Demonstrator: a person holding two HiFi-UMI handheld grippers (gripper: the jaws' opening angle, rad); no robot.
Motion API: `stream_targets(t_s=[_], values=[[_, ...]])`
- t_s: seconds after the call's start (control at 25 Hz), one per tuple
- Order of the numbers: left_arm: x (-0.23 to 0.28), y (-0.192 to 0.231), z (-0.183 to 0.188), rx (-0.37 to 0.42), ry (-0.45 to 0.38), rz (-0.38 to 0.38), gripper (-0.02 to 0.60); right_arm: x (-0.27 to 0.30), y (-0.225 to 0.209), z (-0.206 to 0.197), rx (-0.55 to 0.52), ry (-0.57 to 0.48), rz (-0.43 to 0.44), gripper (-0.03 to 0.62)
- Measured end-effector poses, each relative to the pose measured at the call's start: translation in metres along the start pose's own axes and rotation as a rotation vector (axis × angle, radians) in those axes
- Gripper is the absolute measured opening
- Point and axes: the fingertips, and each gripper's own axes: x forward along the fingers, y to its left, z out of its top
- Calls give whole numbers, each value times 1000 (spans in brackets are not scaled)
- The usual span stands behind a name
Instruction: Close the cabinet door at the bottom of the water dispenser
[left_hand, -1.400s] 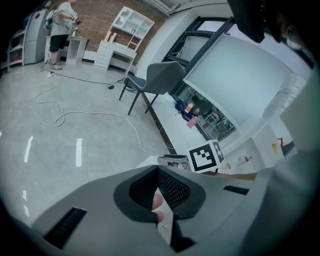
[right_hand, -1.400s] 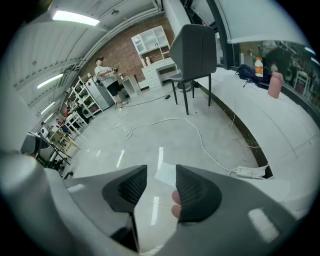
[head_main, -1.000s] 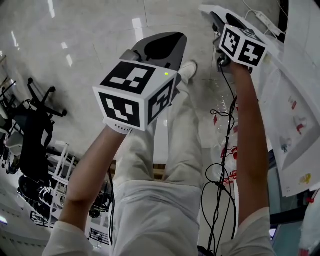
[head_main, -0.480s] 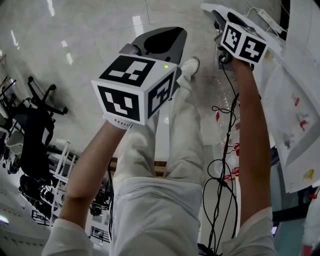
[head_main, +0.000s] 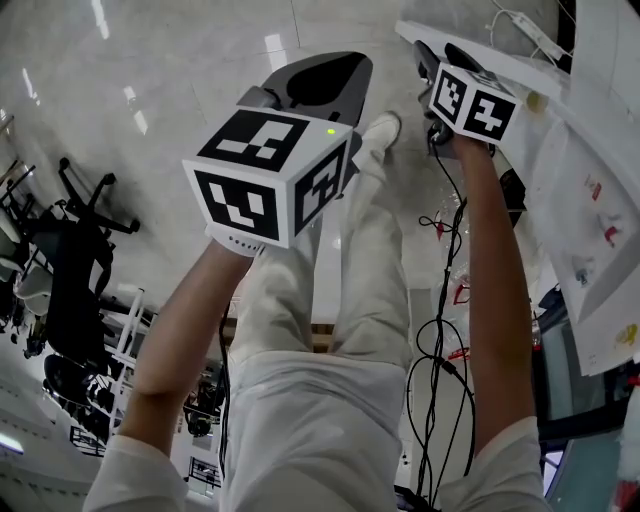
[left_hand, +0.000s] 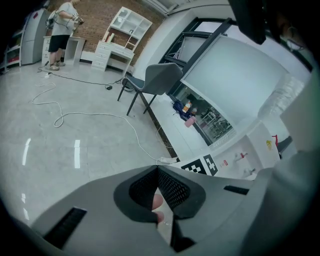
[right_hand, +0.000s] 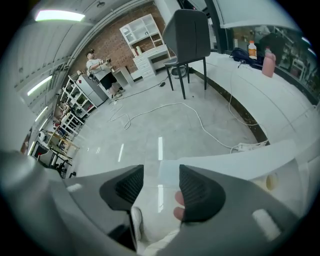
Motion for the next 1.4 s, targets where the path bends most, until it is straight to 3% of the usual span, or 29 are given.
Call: stream_targets(t_s=[0.2, 0.68, 1.4], values=[[-2, -3, 0, 25, 3, -13, 6, -8, 2, -20, 49, 15, -5, 219], [-7, -20, -12, 77, 26, -43, 6, -30, -3, -77, 53, 43, -39, 219], [2, -61, -40, 168, 105, -96, 7, -62, -28, -134, 191, 42, -84, 219]])
